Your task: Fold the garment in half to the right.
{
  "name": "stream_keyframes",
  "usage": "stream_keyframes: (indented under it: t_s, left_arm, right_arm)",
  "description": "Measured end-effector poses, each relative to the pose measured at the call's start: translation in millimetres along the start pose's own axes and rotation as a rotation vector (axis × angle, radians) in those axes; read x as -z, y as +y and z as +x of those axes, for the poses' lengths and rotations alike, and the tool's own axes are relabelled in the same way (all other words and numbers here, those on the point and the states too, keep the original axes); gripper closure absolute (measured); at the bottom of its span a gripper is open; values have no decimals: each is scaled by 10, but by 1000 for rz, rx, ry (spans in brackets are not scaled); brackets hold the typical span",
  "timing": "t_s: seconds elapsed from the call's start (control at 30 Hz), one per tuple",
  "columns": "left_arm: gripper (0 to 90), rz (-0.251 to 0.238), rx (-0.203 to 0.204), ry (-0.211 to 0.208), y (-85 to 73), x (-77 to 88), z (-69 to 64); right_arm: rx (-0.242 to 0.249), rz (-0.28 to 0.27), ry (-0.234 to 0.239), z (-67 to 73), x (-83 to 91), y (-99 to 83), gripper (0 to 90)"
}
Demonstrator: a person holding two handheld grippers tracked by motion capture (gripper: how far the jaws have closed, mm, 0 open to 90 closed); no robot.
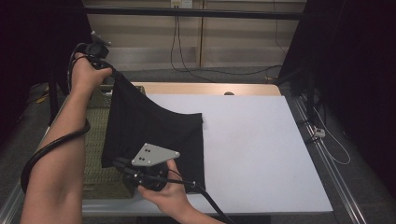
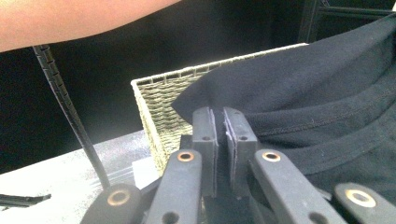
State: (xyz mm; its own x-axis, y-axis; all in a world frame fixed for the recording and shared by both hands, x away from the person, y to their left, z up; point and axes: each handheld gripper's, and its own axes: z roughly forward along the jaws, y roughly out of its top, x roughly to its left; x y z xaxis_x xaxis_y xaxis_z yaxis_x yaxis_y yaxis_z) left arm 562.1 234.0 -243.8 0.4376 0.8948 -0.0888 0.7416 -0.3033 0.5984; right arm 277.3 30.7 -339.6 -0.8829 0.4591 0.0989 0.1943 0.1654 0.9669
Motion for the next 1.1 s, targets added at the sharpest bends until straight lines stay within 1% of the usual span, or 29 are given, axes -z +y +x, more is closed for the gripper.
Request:
stream_keyframes:
  t_s: [0.03,0.07,0.17,0.2,0.27,0.3,0.33,0.37,0.4,0.5,0.53,0.57,0.6,0.63,0.67,0.73,0.77,0.8,0.83,0.87,0.9,0.93,0.97,1.03,1.07,1.1]
  left_arm:
    - [891,2,-3,-4,-7,8,16]
    - [891,-9,40,-2,-25,9,4]
    - [891,-10,32,5,-37,2,5]
    - [891,-5,32,-1,-38,-1,8]
    - [891,-10,41,-6,-41,-16,-5]
    - [891,1,37,-13,-36,-15,-14]
    - [891,-11,36,-12,-28,-27,-36]
    - [890,-8,28,-14,-17,-30,-49]
    - [891,-15,29,-24,1,-38,-73]
    - [891,-9,16,-35,25,-81,-128]
    - [890,-13,26,-45,29,-101,-150]
    - [891,-16,20,-46,34,-112,-159]
    - [891,-4,4,-49,44,-124,-167]
    - [891,-16,17,-50,48,-147,-194]
    - [891,1,-3,-50,55,-162,-204]
    - [891,-19,17,-64,65,-210,-253]
    - [890,-10,-24,-76,78,-229,-248]
    - [891,-10,-34,-86,87,-253,-270]
    - [890,-18,-1,-78,85,-277,-317]
    - [891,-13,-1,-87,87,-302,-337]
    - [890,-16,-19,-96,90,-325,-338]
    - [891,-10,-19,-95,90,-359,-361]
    - [891,-9,-3,-94,86,-381,-383]
    - [890,-2,-12,-102,82,-436,-395]
    - [890,2,-23,-105,80,-461,-396]
    - [890,2,-4,-103,73,-485,-416]
  right_arm:
    - [2,0,-1,5,0,3,848]
    - [-2,-4,1,5,-1,5,848]
    - [-11,-4,2,4,-8,7,848]
    - [-10,-4,4,10,-15,4,848]
    - [-4,-2,1,18,-19,-1,847]
    - [-7,-6,2,19,-17,-1,847]
    - [-9,-10,1,17,-15,0,847]
    - [-10,-10,-3,16,-9,-1,847]
    - [-11,-9,-6,18,-4,-3,847]
    - [-13,-11,-14,15,17,-25,847]
    - [-14,-12,-15,9,21,-34,847]
    - [-12,-12,-18,6,27,-42,847]
    - [-17,-12,-19,5,31,-47,847]
    - [-17,-17,-19,-2,37,-56,847]
    - [-22,-17,-22,-4,46,-62,847]
    - [-32,-23,-26,-18,68,-77,847]
    - [-39,-24,-32,-20,79,-85,847]
    - [-39,-26,-34,-25,88,-94,847]
    - [-44,-23,-34,-29,104,-109,847]
    - [-46,-22,-40,-31,114,-121,847]
    - [-45,-21,-44,-39,121,-136,847]
    - [-54,-24,-42,-53,129,-170,847]
    - [-54,-24,-42,-53,129,-170,847]
    - [-59,-21,-48,-67,135,-197,847]
    - [-64,-20,-46,-70,138,-211,847]
    - [-71,-22,-45,-71,141,-224,847]
